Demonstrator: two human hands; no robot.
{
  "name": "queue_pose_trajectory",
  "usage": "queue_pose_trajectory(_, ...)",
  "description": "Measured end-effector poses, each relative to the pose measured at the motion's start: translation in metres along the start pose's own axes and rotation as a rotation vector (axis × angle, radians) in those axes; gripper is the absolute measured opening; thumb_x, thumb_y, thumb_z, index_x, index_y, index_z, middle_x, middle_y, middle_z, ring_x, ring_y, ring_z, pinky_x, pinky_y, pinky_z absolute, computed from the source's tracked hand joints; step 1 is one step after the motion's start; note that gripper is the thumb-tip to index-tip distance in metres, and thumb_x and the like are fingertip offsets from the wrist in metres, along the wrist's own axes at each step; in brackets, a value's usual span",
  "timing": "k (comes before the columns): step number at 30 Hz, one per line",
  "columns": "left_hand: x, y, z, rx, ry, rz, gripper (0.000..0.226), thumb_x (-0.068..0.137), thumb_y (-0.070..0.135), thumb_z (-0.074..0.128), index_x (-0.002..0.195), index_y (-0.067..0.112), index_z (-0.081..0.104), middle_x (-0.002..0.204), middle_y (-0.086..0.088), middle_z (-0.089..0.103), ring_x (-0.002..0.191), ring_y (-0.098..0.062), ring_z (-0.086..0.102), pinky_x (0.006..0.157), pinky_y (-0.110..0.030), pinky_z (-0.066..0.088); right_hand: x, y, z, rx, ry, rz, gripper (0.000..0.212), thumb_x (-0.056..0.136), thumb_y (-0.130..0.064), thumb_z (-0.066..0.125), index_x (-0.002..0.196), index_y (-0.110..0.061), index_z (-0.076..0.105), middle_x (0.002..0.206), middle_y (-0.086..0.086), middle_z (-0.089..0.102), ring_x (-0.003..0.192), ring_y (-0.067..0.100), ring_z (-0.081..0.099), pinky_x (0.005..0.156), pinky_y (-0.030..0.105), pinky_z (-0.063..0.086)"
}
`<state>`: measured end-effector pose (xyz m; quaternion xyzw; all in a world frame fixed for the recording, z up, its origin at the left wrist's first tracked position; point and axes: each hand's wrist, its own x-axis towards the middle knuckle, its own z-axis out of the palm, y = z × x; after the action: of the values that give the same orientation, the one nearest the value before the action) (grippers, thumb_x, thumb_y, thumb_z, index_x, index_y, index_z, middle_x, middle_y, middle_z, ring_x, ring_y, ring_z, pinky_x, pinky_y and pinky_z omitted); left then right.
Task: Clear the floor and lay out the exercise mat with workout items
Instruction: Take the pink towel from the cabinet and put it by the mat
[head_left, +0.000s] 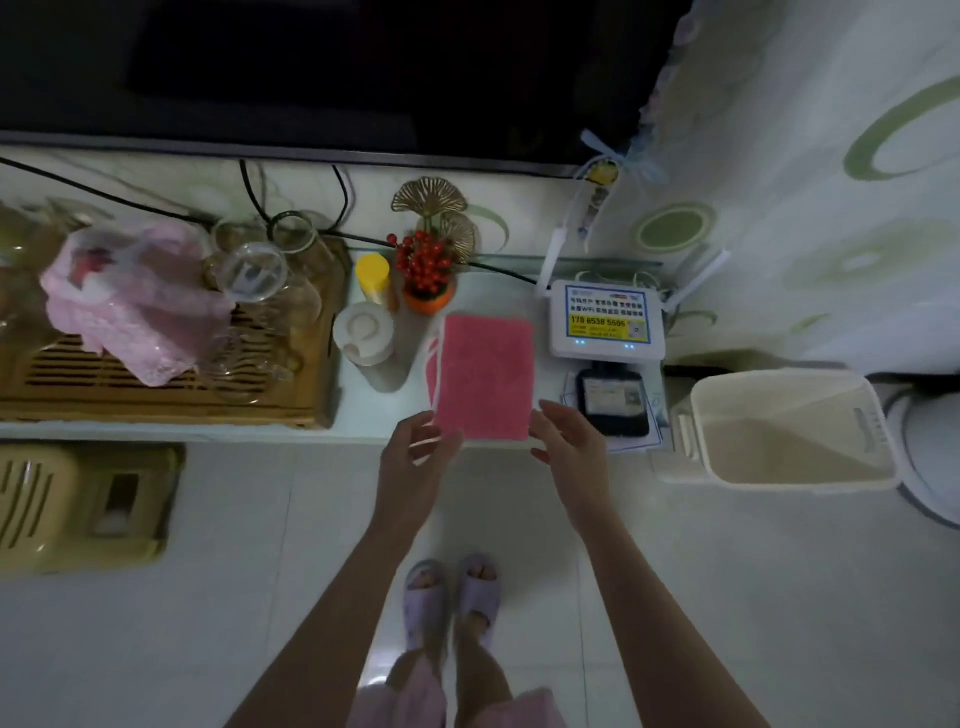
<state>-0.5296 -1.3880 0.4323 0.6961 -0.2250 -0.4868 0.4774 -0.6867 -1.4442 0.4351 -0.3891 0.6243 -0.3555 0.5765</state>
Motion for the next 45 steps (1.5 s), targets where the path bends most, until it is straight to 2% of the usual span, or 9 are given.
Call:
queue_pose_trajectory(4,0.04,-0.016,0.01,0.017,0.026,-0.036,0.028,0.084,0.014,0.068,0.108,0.02,0.055,0.094,0.007,0.061,0.079,-0.008,0.058,0.059,-0.007,0.045,0.04,0.016,0.012,-0.022,-0.01,0.024,0.013,0.085,-0.01,0.067,0.095,-0.019,0.065,0.088,-0.004,0.067,0.076,0.005,0.061,0.077,0.032,0.049)
queue_pose_trajectory(9,0.091,-0.038,0.029,0.037,0.042,-0.049,0.03,0.082,0.013,0.07,0.088,0.037,0.052,0.09,0.018,0.058,0.079,0.011,0.059,0.055,-0.002,0.043,0.095,0.045,0.024,-0.102,0.002,0.017,0.034,0.081,-0.018,0.072,0.113,-0.011,0.064,0.105,0.0,0.064,0.09,-0.006,0.059,0.073,0.009,0.044)
queue_pose_trajectory(11,0.11,-0.048,0.034,0.058,0.035,-0.087,0.032,0.081,0.026,0.072,0.106,0.033,0.054,0.104,0.022,0.054,0.09,0.019,0.051,0.07,-0.005,0.043,0.119,0.059,0.027,-0.174,0.022,0.002,0.048,0.079,-0.023,0.075,0.123,-0.014,0.058,0.118,-0.001,0.058,0.102,-0.003,0.052,0.085,0.014,0.041)
queue_pose_trajectory(13,0.129,-0.057,0.039,0.141,0.026,-0.156,0.077,0.075,0.047,0.072,0.138,0.018,0.037,0.128,0.009,0.036,0.116,0.001,0.038,0.091,-0.022,0.035,0.14,0.071,0.03,-0.248,0.042,-0.02,0.063,0.076,-0.03,0.076,0.133,-0.019,0.05,0.13,-0.001,0.049,0.117,0.008,0.044,0.1,0.029,0.037)
queue_pose_trajectory(16,0.146,-0.062,0.048,0.152,0.082,-0.156,0.096,0.063,0.06,0.065,0.136,0.006,0.033,0.141,-0.011,0.035,0.13,-0.025,0.036,0.106,-0.042,0.034,0.16,0.079,0.036,-0.248,0.059,-0.009,0.082,0.07,-0.044,0.075,0.141,-0.026,0.039,0.139,-0.001,0.039,0.128,0.017,0.043,0.107,0.041,0.037)
queue_pose_trajectory(21,0.175,-0.077,0.06,0.233,0.157,-0.183,0.086,0.064,0.056,0.073,0.125,0.002,0.043,0.121,-0.022,0.053,0.113,-0.04,0.052,0.093,-0.057,0.045,0.187,0.098,0.05,-0.218,0.035,-0.028,0.079,0.076,-0.032,0.075,0.144,-0.024,0.036,0.133,0.008,0.047,0.12,0.023,0.051,0.102,0.041,0.043)
queue_pose_trajectory(35,0.193,-0.087,0.073,0.213,0.107,-0.25,0.062,0.077,0.059,0.062,0.11,0.007,0.054,0.1,-0.003,0.063,0.084,-0.018,0.06,0.071,-0.031,0.048,0.189,0.105,0.054,-0.116,0.06,-0.101,0.068,0.08,-0.016,0.072,0.14,-0.023,0.041,0.124,-0.014,0.05,0.112,0.004,0.051,0.096,0.021,0.04)
queue_pose_trajectory(39,0.176,-0.077,0.068,0.137,0.056,-0.246,0.043,0.077,0.055,0.065,0.094,0.015,0.064,0.089,0.0,0.07,0.081,-0.018,0.067,0.072,-0.034,0.056,0.174,0.098,0.046,-0.039,0.05,-0.075,0.063,0.079,-0.02,0.074,0.135,-0.029,0.046,0.115,-0.027,0.052,0.103,-0.01,0.054,0.098,0.026,0.046)
queue_pose_trajectory(45,0.136,-0.056,0.057,0.017,-0.082,-0.207,0.028,0.075,0.053,0.066,0.086,0.028,0.064,0.074,0.011,0.073,0.064,-0.006,0.069,0.046,-0.017,0.051,0.132,0.091,0.029,0.168,0.008,-0.029,0.068,0.077,-0.018,0.077,0.135,-0.031,0.045,0.129,0.001,0.057,0.111,0.017,0.061,0.094,0.043,0.052)
